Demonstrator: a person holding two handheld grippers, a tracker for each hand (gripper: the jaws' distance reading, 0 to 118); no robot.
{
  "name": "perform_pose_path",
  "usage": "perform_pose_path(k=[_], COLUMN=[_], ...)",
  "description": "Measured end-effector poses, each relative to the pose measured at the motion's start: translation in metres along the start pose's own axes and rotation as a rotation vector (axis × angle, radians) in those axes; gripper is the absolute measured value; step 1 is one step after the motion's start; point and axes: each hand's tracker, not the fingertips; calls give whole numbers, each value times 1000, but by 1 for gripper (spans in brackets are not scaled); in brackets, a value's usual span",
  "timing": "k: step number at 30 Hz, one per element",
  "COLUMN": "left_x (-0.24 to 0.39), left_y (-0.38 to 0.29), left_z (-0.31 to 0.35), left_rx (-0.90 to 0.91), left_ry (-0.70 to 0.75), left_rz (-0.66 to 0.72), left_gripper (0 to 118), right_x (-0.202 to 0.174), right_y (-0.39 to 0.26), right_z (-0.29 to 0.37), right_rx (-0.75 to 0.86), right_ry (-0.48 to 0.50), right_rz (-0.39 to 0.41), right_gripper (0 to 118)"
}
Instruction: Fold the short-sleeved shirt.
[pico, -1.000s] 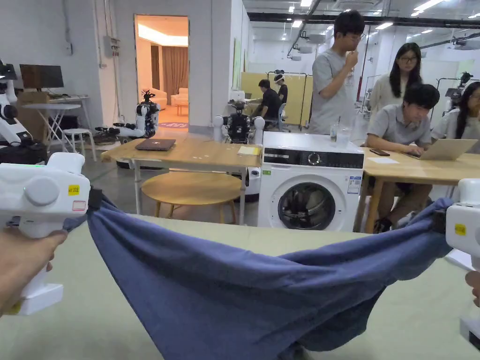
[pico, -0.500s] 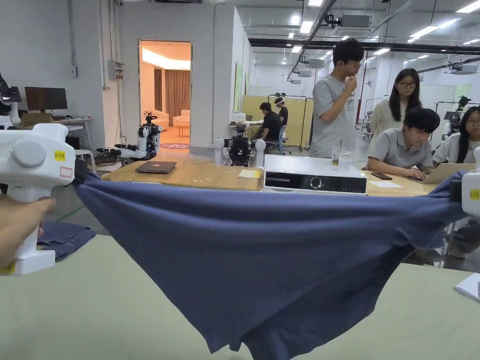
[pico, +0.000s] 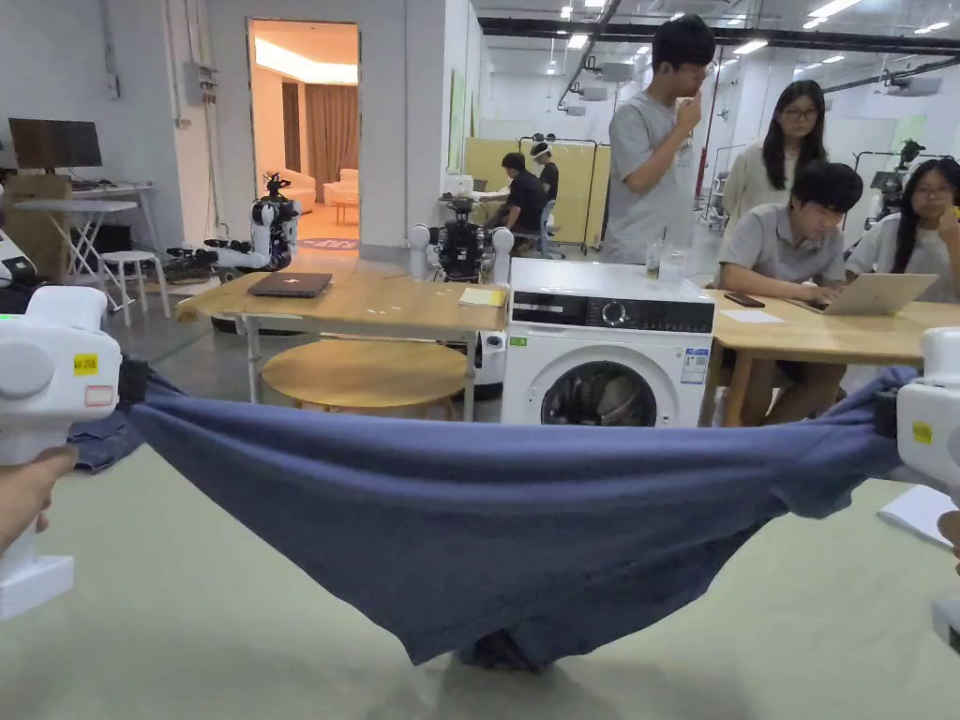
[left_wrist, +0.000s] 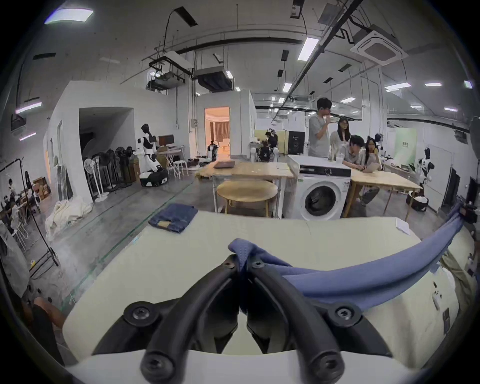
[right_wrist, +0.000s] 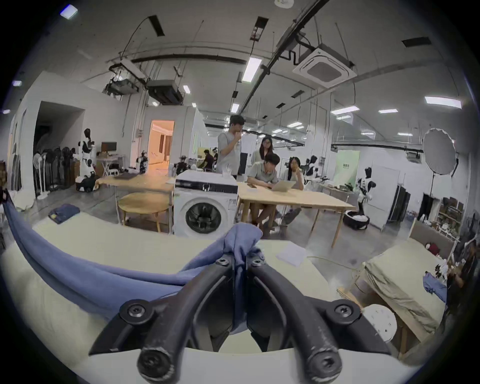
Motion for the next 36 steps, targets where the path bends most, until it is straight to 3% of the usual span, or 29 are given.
perform_pose_path(k=[5, 11, 20, 31, 33, 35, 36], left_x=[-7, -21, -26, -20, -18, -14, -12], left_y=[-69, -145, -252, -312, -311, -309, -307], left_z=[25, 70, 127, 121, 122, 125, 129], left_rx=[-37, -83, -177, -313, -309, -295, -281], left_ry=[-13, -45, -39, 14, 37, 53, 56], left_rz=[-13, 41, 77, 52, 49, 41, 35], left_gripper=[0, 0, 0, 0, 13, 27, 33], right_x=[0, 8, -3, -8, -11, -14, -18], right_y=[-68, -137, -217, -288, -290, -290, -288], right_z=[34, 81, 150, 164, 168, 171, 174], right_rx=[-50, -130, -234, -351, -339, -310, -296], right_ry=[3, 15, 25, 30, 11, -14, -10], right_rz=[51, 31, 68, 9, -2, -9, -20], right_gripper=[6, 6, 6, 6, 13, 42, 49])
